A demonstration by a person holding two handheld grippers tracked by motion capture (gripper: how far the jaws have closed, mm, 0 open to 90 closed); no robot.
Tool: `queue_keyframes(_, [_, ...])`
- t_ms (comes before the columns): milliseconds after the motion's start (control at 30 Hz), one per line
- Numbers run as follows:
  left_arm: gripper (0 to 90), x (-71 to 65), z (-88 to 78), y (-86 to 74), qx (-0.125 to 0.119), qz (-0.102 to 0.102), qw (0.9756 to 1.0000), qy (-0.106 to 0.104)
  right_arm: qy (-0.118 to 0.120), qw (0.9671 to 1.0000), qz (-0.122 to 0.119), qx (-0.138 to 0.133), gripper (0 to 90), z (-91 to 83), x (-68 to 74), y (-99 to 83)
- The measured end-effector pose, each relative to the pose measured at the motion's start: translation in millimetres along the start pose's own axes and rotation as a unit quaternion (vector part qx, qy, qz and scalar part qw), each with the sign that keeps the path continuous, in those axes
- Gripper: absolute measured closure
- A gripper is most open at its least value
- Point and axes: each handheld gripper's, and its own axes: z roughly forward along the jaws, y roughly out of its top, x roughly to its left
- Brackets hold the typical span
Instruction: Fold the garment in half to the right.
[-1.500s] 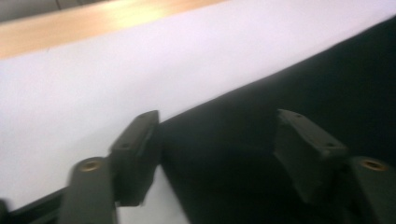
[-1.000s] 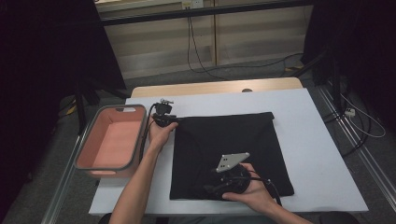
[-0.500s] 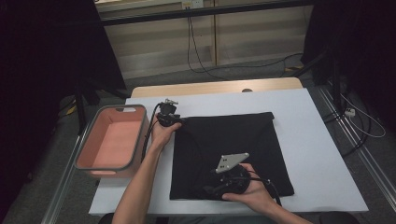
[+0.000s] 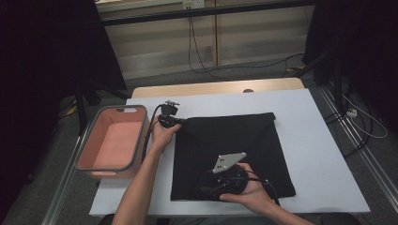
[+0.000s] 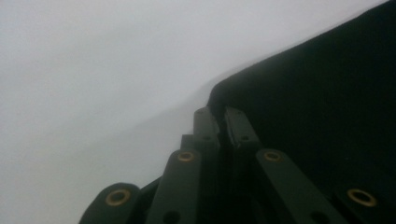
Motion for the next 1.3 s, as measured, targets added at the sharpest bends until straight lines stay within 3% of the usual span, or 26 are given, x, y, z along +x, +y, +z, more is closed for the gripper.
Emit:
queue_keyframes(133, [84.6,1.5,-6.5,3.6,-0.014,-0.008,0.9999,-0.002,0.003,0.9999,-0.015,0.004,42.7,7.2,5.9,11.4])
queue_keyframes(200, [84.6,0.9,-8.8,4.6,-0.018,-0.008,0.9998,-0.004,0.015,0.9997,-0.021,0.002,49.8,15.1,11.3,19.3])
queue_keyframes(267, [84.6,0.3,-9.8,4.5,-0.020,-0.007,0.9998,-0.002,0.025,0.9990,-0.037,-0.005,54.9,25.3,19.4,26.4])
queue_keyframes(400, [84.5,1.0,-11.0,4.3,-0.022,-0.009,0.9997,-0.005,0.032,0.9974,-0.062,0.015,61.9,50.8,36.5,35.6])
queue_keyframes(467, [84.5,1.5,-11.7,4.6,-0.022,-0.012,0.9997,-0.006,0.041,0.9966,-0.066,0.027,60.6,61.8,42.5,37.9])
queue_keyframes(567, [84.3,2.2,-13.3,4.8,-0.025,-0.011,0.9996,-0.004,0.029,0.9959,-0.076,0.039,51.2,73.7,48.6,39.2])
queue_keyframes(767, [84.2,2.9,-14.5,4.7,-0.025,-0.014,0.9996,-0.004,0.026,0.9942,-0.085,0.060,41.1,86.7,56.0,36.4])
queue_keyframes(833, [84.2,2.7,-14.5,4.9,-0.024,-0.015,0.9996,-0.002,0.008,0.9927,-0.094,0.076,35.6,90.6,59.8,35.8])
queue_keyframes(933, [84.1,1.8,-13.9,4.5,-0.024,-0.019,0.9995,0.004,0.014,0.9934,-0.089,0.071,45.4,91.3,58.4,35.7])
queue_keyframes(1033, [84.1,2.0,-13.9,4.9,-0.024,-0.020,0.9995,0.006,0.001,0.9944,-0.081,0.068,60.9,90.8,54.2,36.3])
queue_keyframes(1133, [84.1,1.8,-14.6,5.4,-0.026,-0.022,0.9994,0.003,-0.011,0.9947,-0.071,0.074,66.5,91.2,53.2,38.2])
queue_keyframes(1200, [83.9,2.1,-15.3,5.3,-0.028,-0.025,0.9993,0.003,-0.019,0.9939,-0.078,0.076,67.3,91.6,55.6,38.7])
queue_keyframes(1300, [83.9,3.0,-17.3,5.6,-0.028,-0.027,0.9992,0.002,-0.028,0.9944,-0.069,0.076,80.0,91.4,53.0,39.1])
